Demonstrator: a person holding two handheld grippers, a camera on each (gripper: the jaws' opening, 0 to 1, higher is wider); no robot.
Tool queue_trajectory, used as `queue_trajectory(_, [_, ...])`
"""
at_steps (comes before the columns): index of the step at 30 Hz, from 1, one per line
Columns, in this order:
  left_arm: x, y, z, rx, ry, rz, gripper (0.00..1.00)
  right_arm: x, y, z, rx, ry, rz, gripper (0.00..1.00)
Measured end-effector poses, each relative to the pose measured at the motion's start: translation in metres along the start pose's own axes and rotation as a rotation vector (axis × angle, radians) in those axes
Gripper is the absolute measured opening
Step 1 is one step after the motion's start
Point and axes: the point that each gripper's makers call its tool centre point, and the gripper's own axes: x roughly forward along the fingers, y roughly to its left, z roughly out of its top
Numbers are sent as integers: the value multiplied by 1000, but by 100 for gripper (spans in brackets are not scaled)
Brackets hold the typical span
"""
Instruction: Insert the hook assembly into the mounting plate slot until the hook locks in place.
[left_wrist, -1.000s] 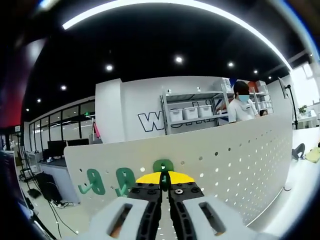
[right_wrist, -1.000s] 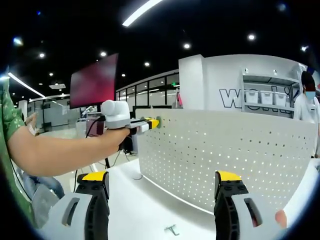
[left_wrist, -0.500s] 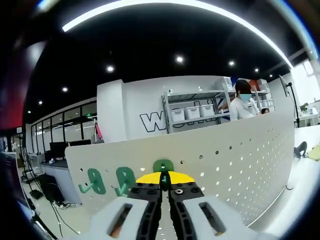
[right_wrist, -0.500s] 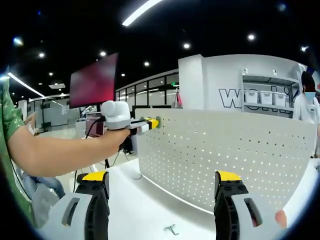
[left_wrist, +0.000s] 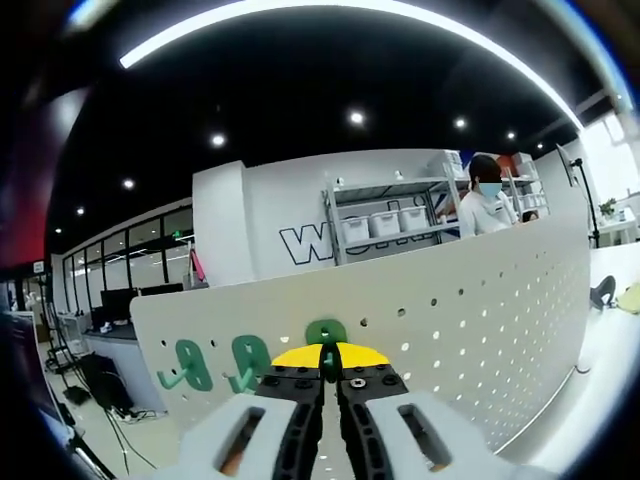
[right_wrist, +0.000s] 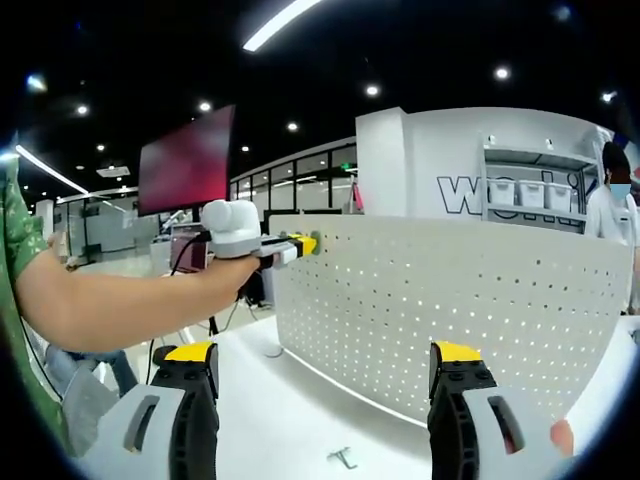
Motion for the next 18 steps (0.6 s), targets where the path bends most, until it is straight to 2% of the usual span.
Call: queue_trajectory(18, [-1, 0, 0, 19, -10, 10, 3, 0, 0, 0, 0, -1, -2, 89])
